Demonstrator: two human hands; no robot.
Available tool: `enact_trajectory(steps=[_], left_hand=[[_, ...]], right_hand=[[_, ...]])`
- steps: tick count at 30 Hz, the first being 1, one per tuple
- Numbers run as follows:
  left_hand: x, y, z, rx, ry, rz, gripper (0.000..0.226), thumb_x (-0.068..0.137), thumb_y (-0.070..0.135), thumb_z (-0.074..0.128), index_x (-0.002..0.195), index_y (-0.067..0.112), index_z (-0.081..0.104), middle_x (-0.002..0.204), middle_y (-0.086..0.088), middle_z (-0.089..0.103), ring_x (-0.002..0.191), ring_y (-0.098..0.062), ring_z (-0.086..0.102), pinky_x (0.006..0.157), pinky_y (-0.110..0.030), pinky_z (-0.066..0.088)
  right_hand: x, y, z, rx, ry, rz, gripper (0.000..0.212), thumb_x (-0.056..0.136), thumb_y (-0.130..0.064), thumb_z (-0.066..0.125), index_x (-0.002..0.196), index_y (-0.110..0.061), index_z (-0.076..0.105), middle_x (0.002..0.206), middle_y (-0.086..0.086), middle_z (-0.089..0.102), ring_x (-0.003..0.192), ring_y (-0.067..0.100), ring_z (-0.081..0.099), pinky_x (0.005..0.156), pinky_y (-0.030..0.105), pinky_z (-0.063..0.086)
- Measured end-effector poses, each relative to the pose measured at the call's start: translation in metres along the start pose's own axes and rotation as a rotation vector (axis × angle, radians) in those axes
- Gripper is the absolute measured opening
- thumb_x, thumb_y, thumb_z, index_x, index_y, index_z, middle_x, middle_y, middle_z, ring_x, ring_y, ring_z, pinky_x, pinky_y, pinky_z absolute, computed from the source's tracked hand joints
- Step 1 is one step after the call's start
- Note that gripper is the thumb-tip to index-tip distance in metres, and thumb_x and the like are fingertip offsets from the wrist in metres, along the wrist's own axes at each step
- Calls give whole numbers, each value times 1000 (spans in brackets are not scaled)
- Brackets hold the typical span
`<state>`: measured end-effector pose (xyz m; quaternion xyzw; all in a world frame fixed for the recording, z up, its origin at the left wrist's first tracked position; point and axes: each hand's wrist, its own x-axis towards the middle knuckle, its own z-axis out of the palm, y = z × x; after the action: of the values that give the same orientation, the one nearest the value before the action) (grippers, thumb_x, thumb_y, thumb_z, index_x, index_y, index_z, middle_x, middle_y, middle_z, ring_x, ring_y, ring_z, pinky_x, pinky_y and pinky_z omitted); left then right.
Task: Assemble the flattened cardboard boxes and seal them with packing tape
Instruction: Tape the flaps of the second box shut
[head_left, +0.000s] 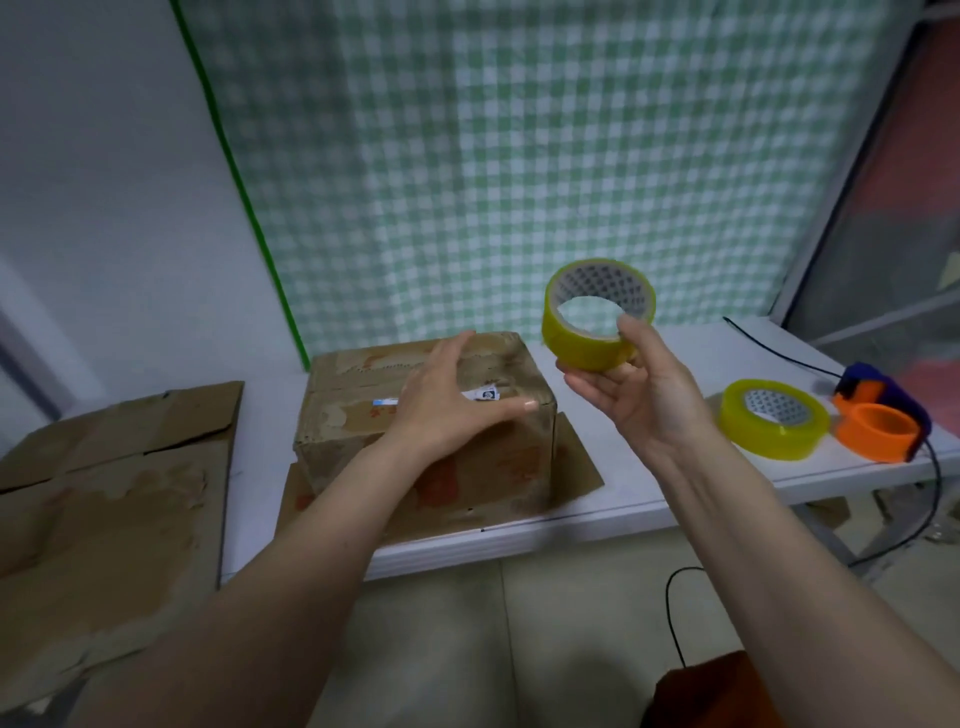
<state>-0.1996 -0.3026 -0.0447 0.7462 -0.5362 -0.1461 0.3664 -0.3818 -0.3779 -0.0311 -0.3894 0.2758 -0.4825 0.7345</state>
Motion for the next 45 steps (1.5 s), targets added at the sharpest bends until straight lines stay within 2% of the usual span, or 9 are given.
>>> enact_trajectory(steps=[5,10,15,20,26,32,36,42,45], left_hand=[[0,-6,-2,-316,144,100,66,51,56,86,105,37,53,121,8,59,110,-8,56,96,-28,45],[6,-21,-5,-534,271,83,20,82,15,75,73,24,59,143,-4,49,132,-9,43,111,-33,33],[7,-23,-15,-791,356,-54,22,92,11,62,73,16,52,72,1,59,70,-9,54,71,-24,44],[15,-30,-22,-955,305,-210,18,96,15,57,79,14,52,82,-4,62,77,-14,59,85,-33,48],[18,-40,-36,-1223,223,-293,19,100,10,47,82,12,50,94,-12,62,90,-20,61,85,-30,49],[17,-49,-49,-1353,189,-321,13,101,9,45,104,0,53,107,-19,62,104,-27,61,98,-41,50],[13,-55,-64,-1121,259,-352,18,96,6,55,78,5,52,78,-12,61,78,-19,64,76,-32,59],[8,-68,-90,-1106,136,-427,10,85,-3,65,79,0,57,66,-11,63,59,-14,65,57,-26,59],[5,-74,-101,-1080,113,-442,12,83,-7,66,77,2,59,60,-8,62,52,-10,63,54,-25,57]], right_hand=[[0,17,42,-29,16,136,21,89,-32,62,97,-14,56,92,22,67,74,29,71,68,32,60],[4,35,69,-66,11,161,21,89,-32,62,95,-13,59,90,18,69,80,29,68,77,36,57],[5,51,77,-398,-125,-143,19,89,-7,56,106,-14,60,104,4,67,95,14,64,81,25,48],[20,69,87,-685,205,-331,22,85,-8,58,101,-19,50,114,5,41,80,4,52,71,24,45],[49,85,112,-435,133,-129,42,92,-11,53,127,-14,30,102,5,60,96,20,61,84,35,50],[55,96,131,-449,76,-94,30,83,0,41,98,-15,61,103,17,67,100,35,63,89,53,52],[56,95,135,-501,115,-123,28,90,-2,41,84,-21,60,93,11,66,97,32,63,85,44,52],[52,100,142,-616,114,-269,11,99,-14,41,101,-20,50,87,-6,53,80,10,51,64,21,42],[50,99,144,-676,109,-280,14,100,-11,38,102,-19,50,93,-1,55,85,15,51,67,26,40]])
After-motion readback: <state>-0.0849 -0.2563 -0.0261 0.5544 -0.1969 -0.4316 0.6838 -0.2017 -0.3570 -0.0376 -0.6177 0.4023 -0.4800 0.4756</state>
